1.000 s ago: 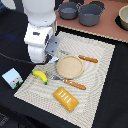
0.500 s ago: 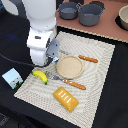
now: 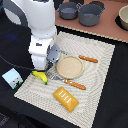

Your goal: Interact with the objects in diverse but meaningful ways.

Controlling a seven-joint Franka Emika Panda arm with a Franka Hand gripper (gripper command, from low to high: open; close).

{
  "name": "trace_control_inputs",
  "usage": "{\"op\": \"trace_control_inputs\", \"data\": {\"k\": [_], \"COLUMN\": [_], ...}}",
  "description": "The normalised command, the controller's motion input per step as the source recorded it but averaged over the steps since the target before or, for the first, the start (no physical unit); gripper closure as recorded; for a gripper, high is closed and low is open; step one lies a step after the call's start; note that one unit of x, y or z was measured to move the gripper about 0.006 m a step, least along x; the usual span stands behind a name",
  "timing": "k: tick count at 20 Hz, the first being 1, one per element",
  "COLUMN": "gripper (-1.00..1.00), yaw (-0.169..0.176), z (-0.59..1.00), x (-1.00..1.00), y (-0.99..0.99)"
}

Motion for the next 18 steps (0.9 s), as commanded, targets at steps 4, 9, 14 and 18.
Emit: {"op": "trace_control_inputs", "data": {"k": [4,9,14,18], "gripper": [1.00,1.00,1.00,1.00], "yaw": [0.022,0.029,0.037,0.044], "z": [-0.25,-0.24,-0.21,-0.24], "x": [0.00,0.00,0.00,-0.01], "y": [0.00,0.00,0.03,0.07]}}
